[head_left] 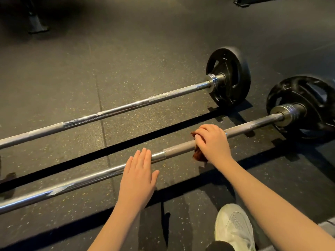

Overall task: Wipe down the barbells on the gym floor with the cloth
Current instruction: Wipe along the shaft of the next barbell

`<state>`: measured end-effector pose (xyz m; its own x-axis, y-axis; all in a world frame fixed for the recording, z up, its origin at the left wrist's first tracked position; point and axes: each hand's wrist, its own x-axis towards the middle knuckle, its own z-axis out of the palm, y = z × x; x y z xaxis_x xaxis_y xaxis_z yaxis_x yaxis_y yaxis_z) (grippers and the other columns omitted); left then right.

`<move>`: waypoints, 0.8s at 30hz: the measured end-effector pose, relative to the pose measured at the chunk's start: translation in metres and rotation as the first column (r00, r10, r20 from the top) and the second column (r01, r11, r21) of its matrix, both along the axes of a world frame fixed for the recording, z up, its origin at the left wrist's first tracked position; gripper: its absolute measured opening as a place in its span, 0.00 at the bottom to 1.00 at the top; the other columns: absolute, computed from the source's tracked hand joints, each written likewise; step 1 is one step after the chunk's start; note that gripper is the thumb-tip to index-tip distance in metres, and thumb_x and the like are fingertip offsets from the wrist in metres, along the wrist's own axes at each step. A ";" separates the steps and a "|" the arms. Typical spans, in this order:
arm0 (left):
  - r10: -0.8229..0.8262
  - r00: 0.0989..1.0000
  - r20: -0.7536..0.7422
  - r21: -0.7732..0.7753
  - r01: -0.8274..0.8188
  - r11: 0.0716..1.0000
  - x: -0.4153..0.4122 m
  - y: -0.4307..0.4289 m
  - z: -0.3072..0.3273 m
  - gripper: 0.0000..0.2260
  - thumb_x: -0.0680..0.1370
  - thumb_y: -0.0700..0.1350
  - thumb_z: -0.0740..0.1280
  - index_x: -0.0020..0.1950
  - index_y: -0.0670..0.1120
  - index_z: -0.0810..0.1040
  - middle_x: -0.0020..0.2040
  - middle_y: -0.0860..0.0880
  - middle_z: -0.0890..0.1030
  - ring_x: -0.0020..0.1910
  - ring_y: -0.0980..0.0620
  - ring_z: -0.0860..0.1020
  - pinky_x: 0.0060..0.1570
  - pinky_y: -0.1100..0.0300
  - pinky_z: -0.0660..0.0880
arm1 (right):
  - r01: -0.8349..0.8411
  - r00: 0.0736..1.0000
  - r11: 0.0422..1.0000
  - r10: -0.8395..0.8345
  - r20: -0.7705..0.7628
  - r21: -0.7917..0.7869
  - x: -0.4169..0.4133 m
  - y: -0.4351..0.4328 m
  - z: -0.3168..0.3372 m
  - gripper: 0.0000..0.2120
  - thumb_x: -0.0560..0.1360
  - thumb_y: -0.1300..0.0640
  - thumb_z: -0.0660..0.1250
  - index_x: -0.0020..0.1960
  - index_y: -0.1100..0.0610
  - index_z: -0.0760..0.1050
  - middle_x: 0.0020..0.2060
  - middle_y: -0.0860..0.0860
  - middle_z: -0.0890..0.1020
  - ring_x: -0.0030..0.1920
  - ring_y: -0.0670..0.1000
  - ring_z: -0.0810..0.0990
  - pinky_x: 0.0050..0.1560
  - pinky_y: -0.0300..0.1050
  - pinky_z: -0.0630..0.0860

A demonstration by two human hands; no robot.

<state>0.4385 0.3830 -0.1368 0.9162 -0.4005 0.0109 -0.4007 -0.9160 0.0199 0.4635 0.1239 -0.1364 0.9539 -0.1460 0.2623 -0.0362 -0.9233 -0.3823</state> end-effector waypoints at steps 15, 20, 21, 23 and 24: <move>-0.007 1.000 -0.006 0.007 0.007 1.000 -0.009 0.010 -0.002 0.28 0.78 0.56 0.52 0.72 0.40 0.68 0.71 0.43 0.71 0.70 0.45 0.70 0.72 0.49 0.61 | 0.049 0.995 0.996 -0.055 0.088 0.070 -0.002 0.053 -0.010 0.17 0.75 0.51 0.56 0.46 0.55 0.82 0.46 0.49 0.79 0.51 0.54 0.76 0.57 0.55 0.70; 0.006 1.000 -0.030 0.023 -0.005 1.000 -0.008 0.009 0.000 0.29 0.77 0.57 0.52 0.71 0.39 0.70 0.70 0.43 0.72 0.69 0.45 0.71 0.70 0.48 0.61 | -0.218 0.974 0.975 0.216 0.071 0.029 -0.016 0.109 -0.008 0.15 0.76 0.50 0.57 0.49 0.54 0.81 0.50 0.50 0.79 0.53 0.54 0.76 0.55 0.54 0.72; 0.005 0.999 -0.033 0.027 -0.004 1.000 -0.008 0.009 0.001 0.29 0.77 0.57 0.52 0.71 0.39 0.70 0.70 0.42 0.73 0.69 0.45 0.72 0.68 0.47 0.62 | -0.303 0.950 0.953 0.304 0.068 -0.025 -0.014 0.101 -0.005 0.15 0.76 0.49 0.58 0.50 0.53 0.81 0.51 0.49 0.80 0.53 0.54 0.77 0.53 0.53 0.73; -0.001 0.999 -0.046 0.022 0.002 1.000 -0.009 0.010 0.003 0.30 0.78 0.57 0.50 0.72 0.40 0.69 0.71 0.43 0.71 0.70 0.45 0.70 0.69 0.48 0.60 | -0.370 0.924 0.920 0.379 0.054 -0.128 -0.007 0.075 -0.005 0.15 0.75 0.46 0.58 0.51 0.51 0.81 0.49 0.47 0.80 0.50 0.53 0.78 0.50 0.50 0.72; -0.006 0.998 -0.057 0.014 0.007 1.000 -0.009 0.011 0.004 0.31 0.78 0.57 0.49 0.74 0.40 0.67 0.72 0.43 0.69 0.72 0.46 0.68 0.71 0.49 0.57 | -0.345 0.934 0.926 0.355 0.045 -0.153 -0.003 0.063 -0.005 0.15 0.75 0.45 0.58 0.50 0.50 0.81 0.48 0.47 0.80 0.49 0.53 0.79 0.49 0.50 0.72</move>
<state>0.4292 0.3939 -0.1324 0.9125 -0.4064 -0.0469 -0.4054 -0.9137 0.0300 0.4603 0.1867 -0.1413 0.9159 0.2372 0.3239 0.3215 -0.9166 -0.2377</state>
